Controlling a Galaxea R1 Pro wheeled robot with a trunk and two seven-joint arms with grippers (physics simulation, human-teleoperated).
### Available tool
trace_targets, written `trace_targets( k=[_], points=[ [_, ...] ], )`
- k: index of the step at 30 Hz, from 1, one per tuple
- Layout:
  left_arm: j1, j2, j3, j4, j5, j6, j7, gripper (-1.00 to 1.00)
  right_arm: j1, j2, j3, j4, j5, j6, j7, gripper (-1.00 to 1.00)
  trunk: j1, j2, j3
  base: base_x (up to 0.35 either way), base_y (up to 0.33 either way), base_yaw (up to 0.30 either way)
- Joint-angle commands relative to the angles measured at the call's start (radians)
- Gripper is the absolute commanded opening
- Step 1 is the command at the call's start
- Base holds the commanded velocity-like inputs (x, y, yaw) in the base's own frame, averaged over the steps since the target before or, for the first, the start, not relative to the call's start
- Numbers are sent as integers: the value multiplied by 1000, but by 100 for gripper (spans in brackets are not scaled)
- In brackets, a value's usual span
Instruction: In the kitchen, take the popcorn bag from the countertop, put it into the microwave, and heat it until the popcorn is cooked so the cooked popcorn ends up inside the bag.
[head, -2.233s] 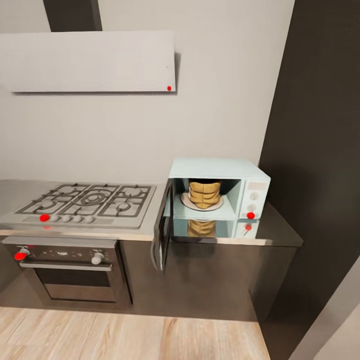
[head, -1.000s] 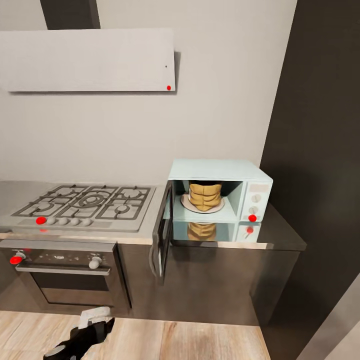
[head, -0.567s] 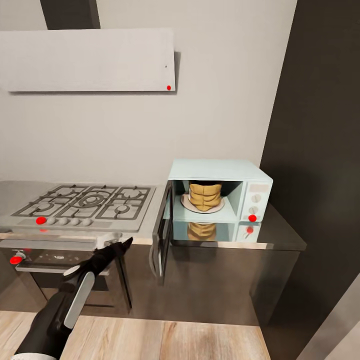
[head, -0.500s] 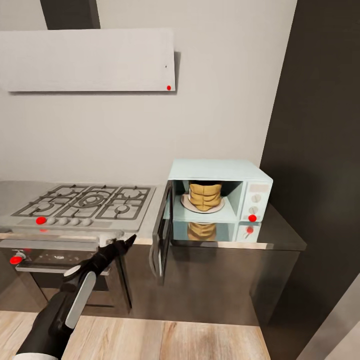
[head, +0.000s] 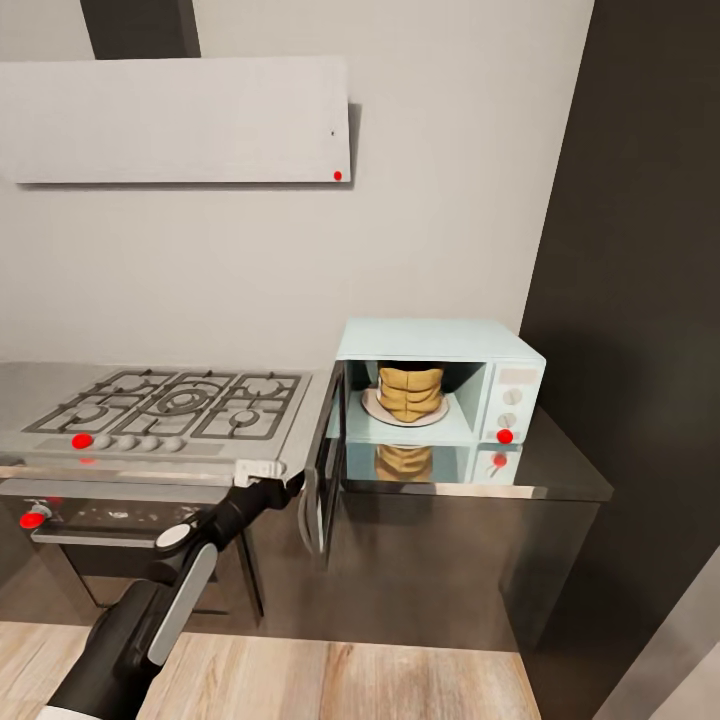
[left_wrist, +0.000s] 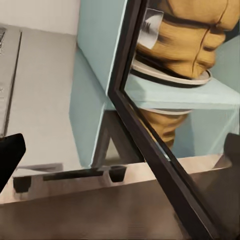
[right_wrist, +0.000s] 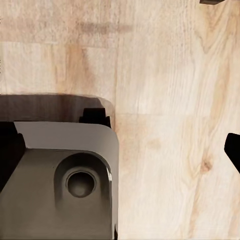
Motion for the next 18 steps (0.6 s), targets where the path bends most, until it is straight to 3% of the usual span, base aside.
trace_targets(
  k=[1,3,8,14,18],
  points=[
    [-1,0,-1,0,2,7,0,100,-1,0,-8,2,10,0,-3,100,0,-1,-1,0,0,0],
    [-1,0,-3,2,-19,7,-8,100,-1,1,-8,2,2,-2,-3,100,0,-1,-1,0,0,-30],
    [-1,-6,-9,4,-52,4,-96,100,-1,0,-8,2,-81,-1,-3,100,0,-1,3,0,0,-169],
    [-1,-11,-21,2,-52,3,-107,100,-1,0,-8,2,-89,-1,-3,100,0,-1,10,0,0,-222],
    [-1,-13,-81,1,-54,2,-104,100,-1,0,-8,2,-89,-1,-4,100,0,-1,14,0,0,-224]
  ],
)
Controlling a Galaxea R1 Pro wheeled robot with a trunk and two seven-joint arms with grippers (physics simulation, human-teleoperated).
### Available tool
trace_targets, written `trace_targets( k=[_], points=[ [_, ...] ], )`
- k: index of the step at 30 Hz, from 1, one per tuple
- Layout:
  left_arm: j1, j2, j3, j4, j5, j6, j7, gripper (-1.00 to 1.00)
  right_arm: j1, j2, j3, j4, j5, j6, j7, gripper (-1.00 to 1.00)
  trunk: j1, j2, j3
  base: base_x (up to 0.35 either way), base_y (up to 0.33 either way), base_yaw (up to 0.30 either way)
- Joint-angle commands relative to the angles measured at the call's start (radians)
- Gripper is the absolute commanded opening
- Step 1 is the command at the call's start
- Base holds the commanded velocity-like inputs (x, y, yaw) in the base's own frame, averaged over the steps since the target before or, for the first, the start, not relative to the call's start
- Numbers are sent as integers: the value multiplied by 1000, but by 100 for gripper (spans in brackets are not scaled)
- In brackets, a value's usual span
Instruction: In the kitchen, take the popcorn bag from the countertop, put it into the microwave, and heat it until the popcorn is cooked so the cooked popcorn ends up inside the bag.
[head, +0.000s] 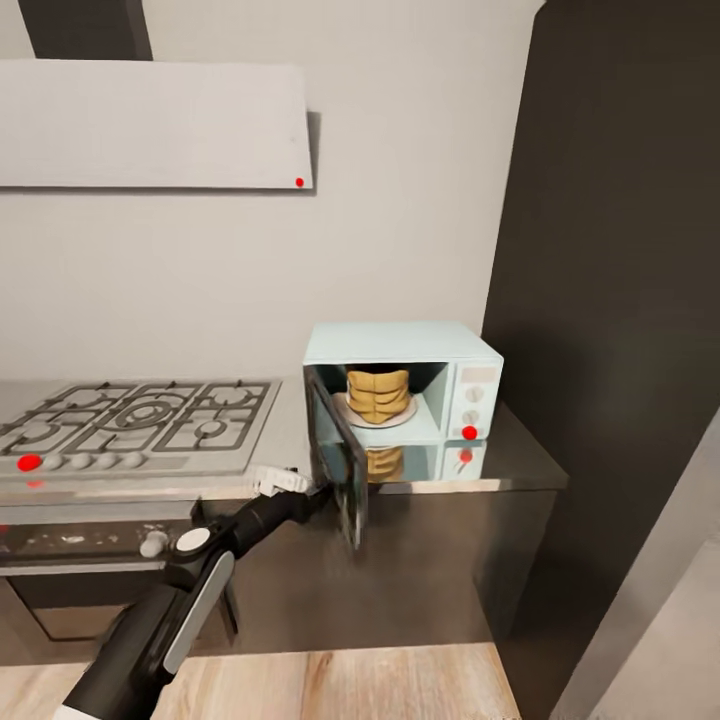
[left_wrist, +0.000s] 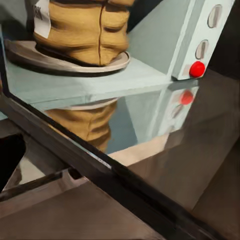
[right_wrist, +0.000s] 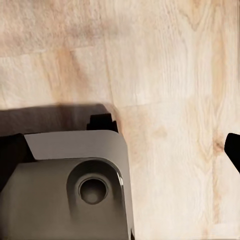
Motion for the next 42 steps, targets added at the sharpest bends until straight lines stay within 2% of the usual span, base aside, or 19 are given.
trace_targets(
  k=[1,12,15,16,20,29,35,39,42],
  points=[
    [-1,0,-12,-1,11,8,1,100,-2,0,-8,2,10,0,-3,100,0,-1,0,0,0,-224],
    [-1,-7,-24,-9,9,8,5,100,-2,0,-8,2,10,-1,-4,100,0,-1,11,0,0,-224],
    [-1,-8,-24,-8,8,11,38,100,-2,0,-8,2,10,-1,-4,100,0,-1,14,0,0,-224],
    [-1,-8,-24,-9,9,14,68,100,-2,0,-8,2,10,-1,-4,100,0,-1,16,0,0,-224],
    [-1,-9,-24,-10,11,15,97,100,-2,0,-8,2,10,-2,-4,100,0,-1,20,0,0,-223],
    [-1,-15,-24,-12,11,13,102,100,-2,0,-8,2,9,-1,-4,100,0,-1,29,0,0,-223],
    [-1,-36,-25,-12,9,12,105,100,-2,0,-8,2,9,-1,-4,100,0,-1,35,0,0,-223],
    [-1,-39,-27,-17,11,12,210,100,-2,-2,-8,2,9,-2,-4,100,0,-1,39,0,0,-223],
    [-1,-39,-27,-22,12,8,236,100,-2,-4,-8,2,9,0,-4,100,0,-1,40,0,0,-104]
  ],
)
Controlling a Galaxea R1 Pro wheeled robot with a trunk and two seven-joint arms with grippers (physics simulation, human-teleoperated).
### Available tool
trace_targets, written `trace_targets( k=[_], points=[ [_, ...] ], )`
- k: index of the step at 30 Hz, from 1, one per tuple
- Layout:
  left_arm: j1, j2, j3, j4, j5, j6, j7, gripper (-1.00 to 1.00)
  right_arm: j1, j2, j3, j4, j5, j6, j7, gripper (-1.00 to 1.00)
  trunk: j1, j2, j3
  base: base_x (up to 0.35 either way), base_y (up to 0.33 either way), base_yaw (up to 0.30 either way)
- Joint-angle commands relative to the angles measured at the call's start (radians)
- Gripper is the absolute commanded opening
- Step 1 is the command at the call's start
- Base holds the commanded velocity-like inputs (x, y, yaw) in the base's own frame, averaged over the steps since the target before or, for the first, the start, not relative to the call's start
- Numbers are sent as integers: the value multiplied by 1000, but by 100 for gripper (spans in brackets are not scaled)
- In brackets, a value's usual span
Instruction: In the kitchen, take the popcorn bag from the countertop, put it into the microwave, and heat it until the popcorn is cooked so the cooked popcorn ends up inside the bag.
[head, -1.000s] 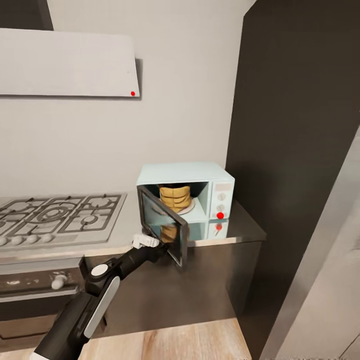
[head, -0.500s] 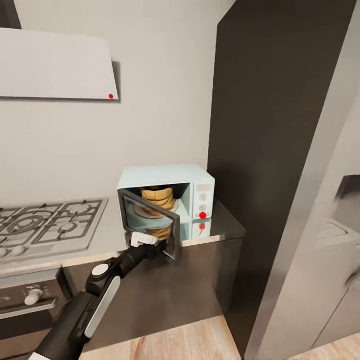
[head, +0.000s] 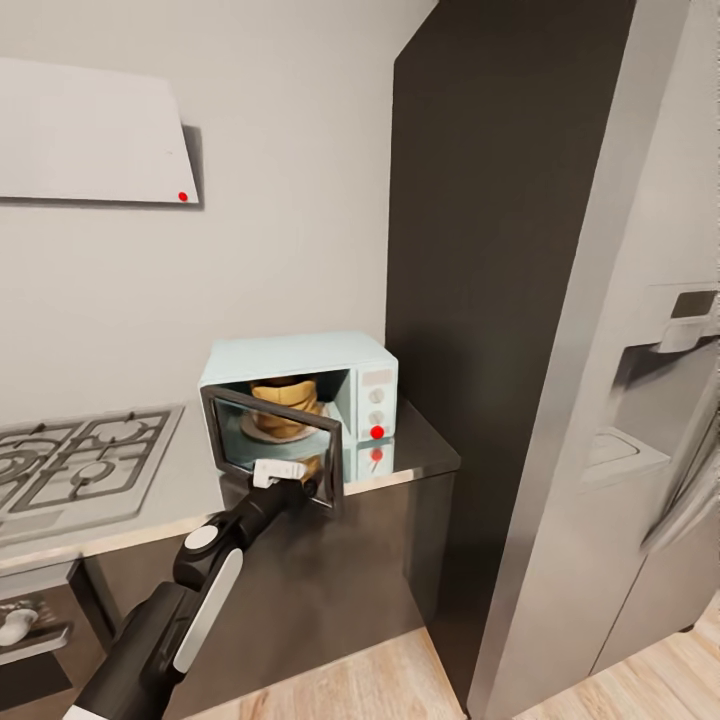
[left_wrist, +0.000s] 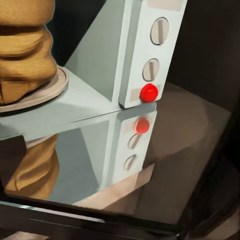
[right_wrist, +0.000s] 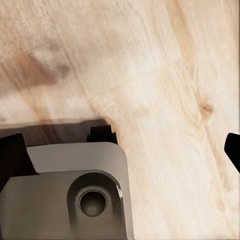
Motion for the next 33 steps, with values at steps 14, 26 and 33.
trace_targets(
  k=[14,26,33],
  points=[
    [-1,-25,-29,-2,21,11,11,100,-1,-3,-8,2,10,0,-2,100,0,-1,-1,129,0,-4],
    [-1,-26,-30,-2,21,11,11,100,-1,-3,-8,2,11,2,-2,100,0,-1,-1,221,0,0],
    [-1,-27,-29,-2,21,12,11,100,-1,-3,-8,2,11,1,-2,100,0,-1,-1,197,0,0]
  ],
)
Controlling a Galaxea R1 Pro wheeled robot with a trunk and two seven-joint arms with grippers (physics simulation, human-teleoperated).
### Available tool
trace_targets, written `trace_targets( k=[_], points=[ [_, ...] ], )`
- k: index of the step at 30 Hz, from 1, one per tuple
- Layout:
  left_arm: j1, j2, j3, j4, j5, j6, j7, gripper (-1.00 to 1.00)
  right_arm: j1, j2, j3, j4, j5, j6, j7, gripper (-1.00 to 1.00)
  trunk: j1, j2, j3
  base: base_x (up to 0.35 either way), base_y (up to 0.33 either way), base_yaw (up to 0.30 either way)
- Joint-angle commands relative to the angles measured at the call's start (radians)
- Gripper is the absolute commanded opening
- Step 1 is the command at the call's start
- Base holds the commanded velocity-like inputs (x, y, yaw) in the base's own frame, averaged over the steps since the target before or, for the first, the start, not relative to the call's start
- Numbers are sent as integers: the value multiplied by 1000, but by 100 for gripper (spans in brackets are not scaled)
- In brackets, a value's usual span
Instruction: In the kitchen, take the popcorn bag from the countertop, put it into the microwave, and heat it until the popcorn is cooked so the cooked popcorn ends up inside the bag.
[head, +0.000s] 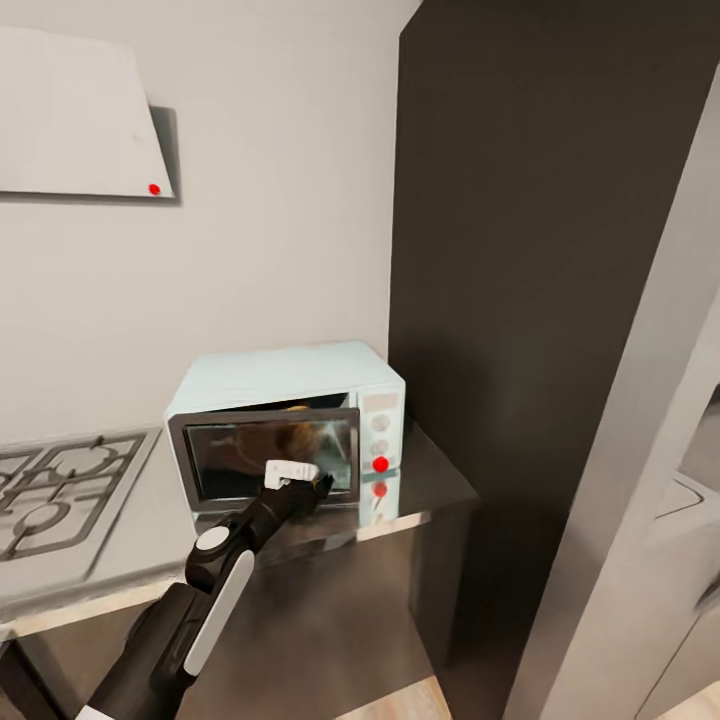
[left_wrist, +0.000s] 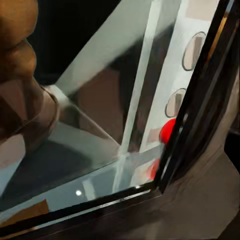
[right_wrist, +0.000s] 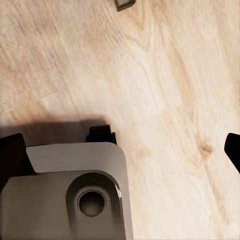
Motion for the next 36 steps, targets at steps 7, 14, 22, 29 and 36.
trace_targets(
  k=[7,14,22,29,36],
  points=[
    [-1,1,0,-1,6,6,1,100,-1,0,-8,2,10,0,-3,100,0,-1,-1,197,0,0],
    [-1,1,1,-2,6,5,1,100,-1,-2,-8,2,10,0,-3,100,0,-1,-1,181,0,0],
    [-1,0,3,-20,7,7,38,100,-1,-2,-8,2,10,1,-3,100,0,-1,-1,-92,0,0],
    [-1,1,-141,-21,7,6,207,100,-1,-3,-8,2,10,1,-3,100,0,-1,-1,-338,0,0],
    [-1,2,-154,-21,8,7,223,100,-1,-1,-8,2,11,1,-3,100,0,-1,-1,-346,0,0]
  ],
)
